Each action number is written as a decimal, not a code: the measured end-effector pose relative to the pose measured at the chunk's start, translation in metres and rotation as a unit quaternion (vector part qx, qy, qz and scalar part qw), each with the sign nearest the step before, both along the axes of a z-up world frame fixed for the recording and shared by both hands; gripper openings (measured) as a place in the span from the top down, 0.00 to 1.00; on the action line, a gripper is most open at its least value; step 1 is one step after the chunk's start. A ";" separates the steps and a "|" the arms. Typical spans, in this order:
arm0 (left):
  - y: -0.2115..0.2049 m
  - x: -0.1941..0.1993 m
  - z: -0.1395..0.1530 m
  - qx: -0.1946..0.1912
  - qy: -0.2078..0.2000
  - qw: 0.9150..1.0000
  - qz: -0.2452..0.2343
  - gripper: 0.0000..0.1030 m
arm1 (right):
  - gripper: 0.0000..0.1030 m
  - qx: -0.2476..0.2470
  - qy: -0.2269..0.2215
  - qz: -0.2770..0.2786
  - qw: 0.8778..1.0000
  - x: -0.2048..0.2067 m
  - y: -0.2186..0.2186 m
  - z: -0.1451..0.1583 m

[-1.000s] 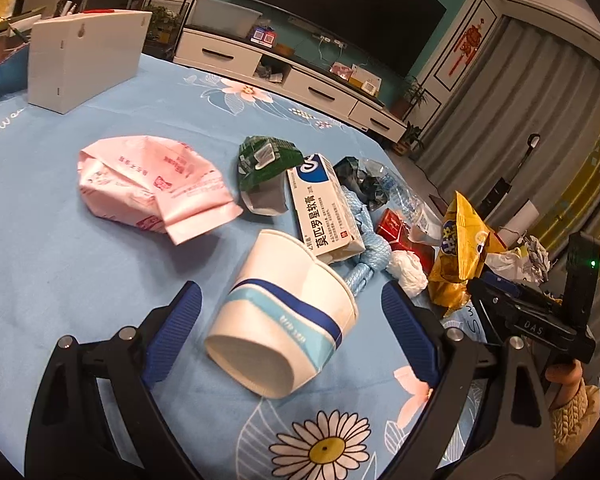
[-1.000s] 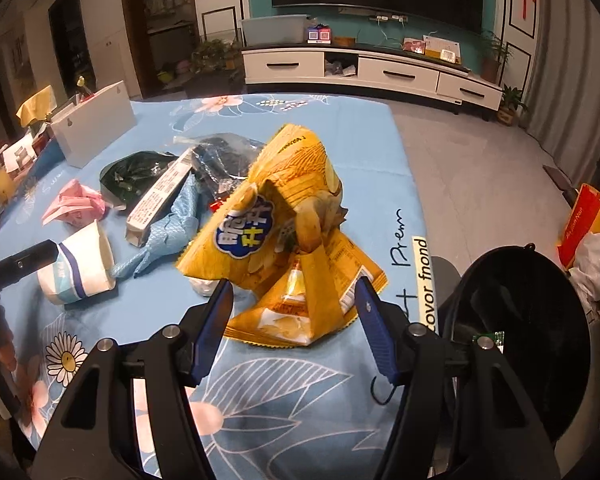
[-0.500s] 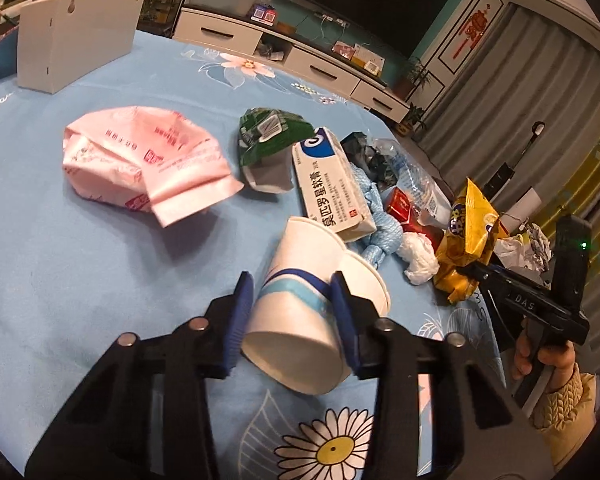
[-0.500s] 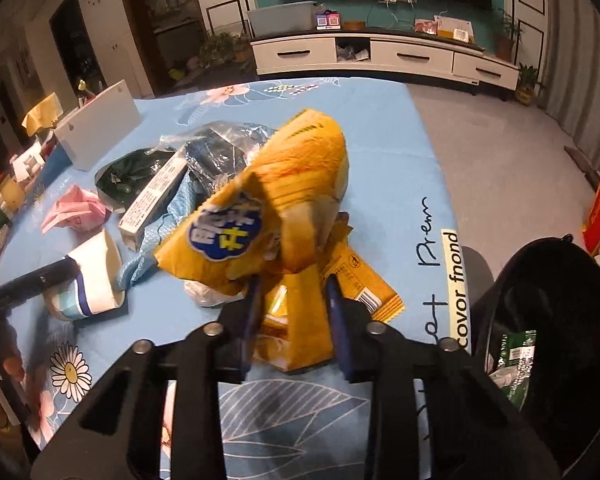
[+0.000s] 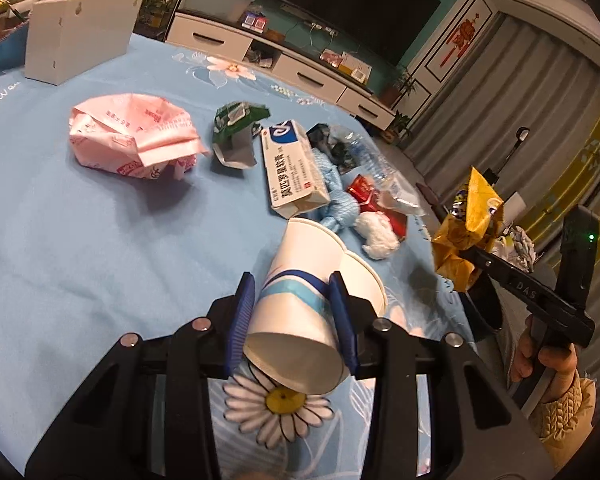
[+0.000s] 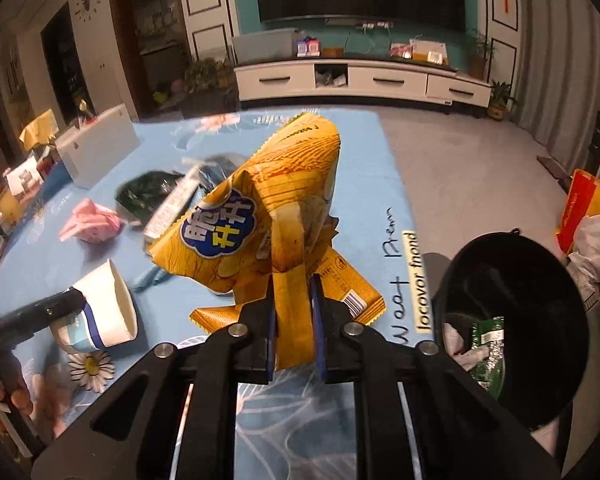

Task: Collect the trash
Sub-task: 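Lift the cup and chip bag and carry them over the black bin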

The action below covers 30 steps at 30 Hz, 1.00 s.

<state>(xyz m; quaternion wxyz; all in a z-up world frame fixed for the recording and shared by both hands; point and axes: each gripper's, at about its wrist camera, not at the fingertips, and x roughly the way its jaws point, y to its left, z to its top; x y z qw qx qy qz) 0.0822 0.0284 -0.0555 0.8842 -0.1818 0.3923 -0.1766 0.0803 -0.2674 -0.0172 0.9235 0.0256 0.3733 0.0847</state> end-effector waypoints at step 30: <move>-0.007 -0.088 0.067 0.011 -0.082 0.997 -0.005 0.62 | 0.85 0.013 -0.059 0.051 0.997 -0.092 0.013 0.061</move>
